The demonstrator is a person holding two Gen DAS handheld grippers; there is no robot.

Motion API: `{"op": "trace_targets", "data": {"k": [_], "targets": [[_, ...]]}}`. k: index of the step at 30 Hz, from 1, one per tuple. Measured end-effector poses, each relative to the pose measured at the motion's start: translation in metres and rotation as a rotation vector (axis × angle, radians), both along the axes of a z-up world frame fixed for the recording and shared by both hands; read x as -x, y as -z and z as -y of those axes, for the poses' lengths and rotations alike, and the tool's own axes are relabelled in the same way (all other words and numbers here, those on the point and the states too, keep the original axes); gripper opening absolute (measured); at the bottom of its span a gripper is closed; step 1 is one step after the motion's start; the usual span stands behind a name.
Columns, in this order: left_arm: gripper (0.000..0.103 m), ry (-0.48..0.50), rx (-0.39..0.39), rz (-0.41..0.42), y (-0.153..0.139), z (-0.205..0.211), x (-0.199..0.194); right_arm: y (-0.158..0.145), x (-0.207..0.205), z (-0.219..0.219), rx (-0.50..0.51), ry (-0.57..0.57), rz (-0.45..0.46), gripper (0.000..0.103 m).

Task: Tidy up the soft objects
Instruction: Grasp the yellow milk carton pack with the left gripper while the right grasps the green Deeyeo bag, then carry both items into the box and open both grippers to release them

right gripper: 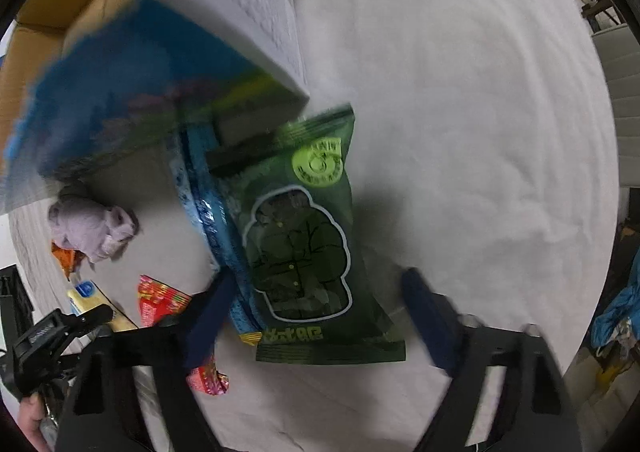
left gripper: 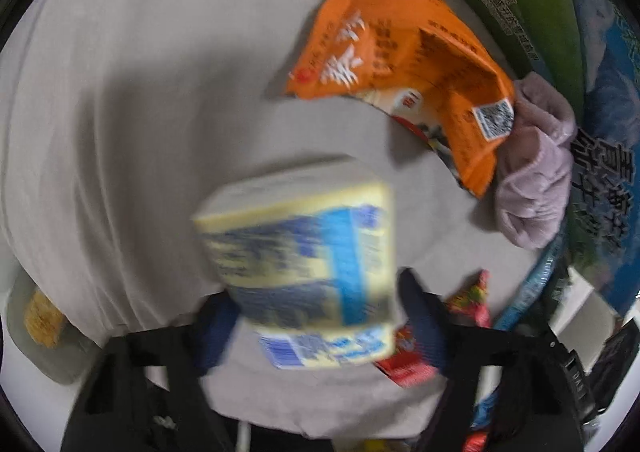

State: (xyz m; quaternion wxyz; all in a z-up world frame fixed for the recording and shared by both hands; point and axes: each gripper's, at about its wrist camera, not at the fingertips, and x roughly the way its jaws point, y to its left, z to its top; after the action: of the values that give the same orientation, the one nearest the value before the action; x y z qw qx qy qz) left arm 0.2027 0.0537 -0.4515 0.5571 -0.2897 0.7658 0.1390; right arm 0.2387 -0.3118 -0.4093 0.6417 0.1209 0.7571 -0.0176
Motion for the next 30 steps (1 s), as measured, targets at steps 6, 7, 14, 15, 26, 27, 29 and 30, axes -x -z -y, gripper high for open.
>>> {"op": "trace_targets", "data": {"k": [6, 7, 14, 15, 26, 27, 29, 30], "targets": [[0.062, 0.15, -0.141, 0.097, -0.021, 0.014, 0.005, 0.003, 0.007, -0.005, 0.014, -0.015, 0.026, 0.046], [0.062, 0.176, -0.164, 0.113, -0.027, 0.018, 0.006, 0.0, 0.01, -0.007, 0.013, -0.022, 0.029, 0.045], [0.062, 0.324, -0.271, 0.256, -0.089, 0.069, 0.019, -0.039, 0.046, -0.018, -0.05, -0.087, 0.104, 0.044], [0.062, 0.349, -0.285, 0.288, -0.104, 0.079, 0.023, -0.048, 0.05, -0.018, -0.065, -0.091, 0.114, 0.044], [0.062, 0.445, -0.308, 0.583, -0.238, 0.129, 0.023, -0.177, 0.09, -0.022, -0.198, -0.159, 0.32, 0.043], [0.062, 0.461, -0.303, 0.605, -0.251, 0.135, 0.021, -0.188, 0.09, -0.019, -0.202, -0.159, 0.335, 0.043], [0.062, 0.481, -0.279, 0.631, -0.265, 0.141, 0.016, -0.209, 0.086, -0.017, -0.209, -0.16, 0.374, 0.043], [0.062, 0.489, -0.266, 0.649, -0.272, 0.145, 0.007, -0.215, 0.083, -0.016, -0.211, -0.157, 0.383, 0.043]]}}
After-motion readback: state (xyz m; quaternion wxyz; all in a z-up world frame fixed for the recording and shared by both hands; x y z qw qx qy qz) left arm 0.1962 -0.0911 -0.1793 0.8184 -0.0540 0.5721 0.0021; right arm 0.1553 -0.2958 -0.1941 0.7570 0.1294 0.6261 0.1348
